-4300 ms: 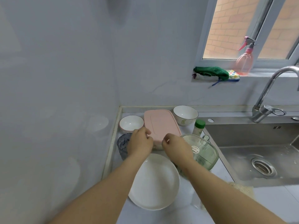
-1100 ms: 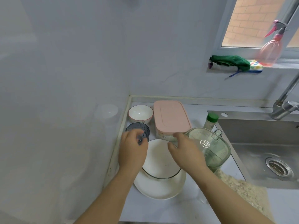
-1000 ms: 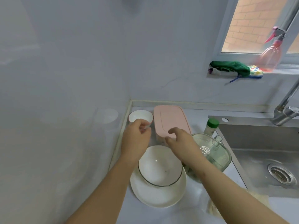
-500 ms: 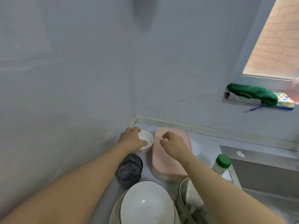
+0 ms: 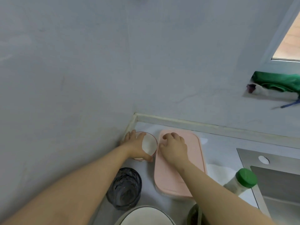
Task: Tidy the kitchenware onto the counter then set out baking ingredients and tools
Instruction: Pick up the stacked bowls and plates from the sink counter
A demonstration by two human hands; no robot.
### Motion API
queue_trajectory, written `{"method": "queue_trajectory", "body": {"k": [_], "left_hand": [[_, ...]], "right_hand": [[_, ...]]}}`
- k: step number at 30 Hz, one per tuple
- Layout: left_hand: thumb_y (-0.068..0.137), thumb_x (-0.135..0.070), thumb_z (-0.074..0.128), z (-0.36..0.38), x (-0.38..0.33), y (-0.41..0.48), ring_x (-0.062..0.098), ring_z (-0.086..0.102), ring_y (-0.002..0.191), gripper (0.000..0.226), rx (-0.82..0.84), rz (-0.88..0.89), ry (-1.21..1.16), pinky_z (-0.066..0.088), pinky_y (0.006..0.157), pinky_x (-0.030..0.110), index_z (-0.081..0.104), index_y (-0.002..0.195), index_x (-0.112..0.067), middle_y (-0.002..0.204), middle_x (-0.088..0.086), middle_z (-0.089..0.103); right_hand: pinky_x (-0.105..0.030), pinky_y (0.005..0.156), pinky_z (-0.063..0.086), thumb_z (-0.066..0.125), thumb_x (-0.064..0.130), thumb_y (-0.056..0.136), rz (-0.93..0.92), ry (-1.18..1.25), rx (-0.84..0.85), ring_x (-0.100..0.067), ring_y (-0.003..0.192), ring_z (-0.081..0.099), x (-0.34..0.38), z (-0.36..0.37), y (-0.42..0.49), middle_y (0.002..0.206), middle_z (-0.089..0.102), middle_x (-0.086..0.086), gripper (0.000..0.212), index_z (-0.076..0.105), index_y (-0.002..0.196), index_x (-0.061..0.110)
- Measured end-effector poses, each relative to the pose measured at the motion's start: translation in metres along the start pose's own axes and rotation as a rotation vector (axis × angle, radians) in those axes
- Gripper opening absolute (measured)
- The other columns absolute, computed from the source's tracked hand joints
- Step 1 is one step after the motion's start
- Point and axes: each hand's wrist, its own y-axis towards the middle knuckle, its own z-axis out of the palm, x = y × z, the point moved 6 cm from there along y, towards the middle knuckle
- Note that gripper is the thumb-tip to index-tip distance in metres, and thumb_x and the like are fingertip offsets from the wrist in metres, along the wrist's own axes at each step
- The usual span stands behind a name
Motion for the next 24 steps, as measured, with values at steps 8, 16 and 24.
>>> {"method": "queue_trajectory", "body": {"k": [8, 16, 24], "left_hand": [[0.054, -0.055, 0.073, -0.006, -0.003, -0.001, 0.033, 0.024, 0.131, 0.109, -0.199, -0.008, 0.024, 0.028, 0.104, 0.042, 0.011, 0.142, -0.038, 0.143, 0.008, 0.024], [0.058, -0.053, 0.073, -0.07, -0.025, -0.062, 0.027, 0.023, 0.133, 0.097, -0.529, 0.066, -0.133, 0.027, 0.104, 0.042, 0.019, 0.137, -0.04, 0.143, 0.002, 0.024], [0.053, -0.057, 0.079, -0.087, -0.051, -0.153, 0.023, 0.006, 0.141, 0.112, -0.55, 0.351, -0.1, 0.017, 0.112, 0.043, 0.014, 0.142, -0.039, 0.154, -0.002, -0.004]], "right_hand": [[-0.033, 0.103, 0.027, 0.041, 0.023, 0.094, -0.005, 0.058, -0.011, -0.025, 0.13, 0.031, 0.0, -0.001, 0.002, 0.141, 0.042, -0.003, 0.039, 0.045, 0.132, 0.017], [-0.031, 0.096, 0.042, 0.042, 0.027, 0.097, -0.024, 0.527, -0.03, -0.027, 0.117, 0.052, 0.035, -0.026, -0.018, 0.128, 0.055, -0.009, 0.038, 0.048, 0.13, 0.011], [-0.019, 0.048, 0.046, 0.03, 0.001, 0.091, -0.01, 0.755, -0.13, -0.015, 0.066, 0.05, 0.049, -0.079, -0.081, 0.097, 0.057, -0.01, 0.028, 0.048, 0.111, 0.009]]}}
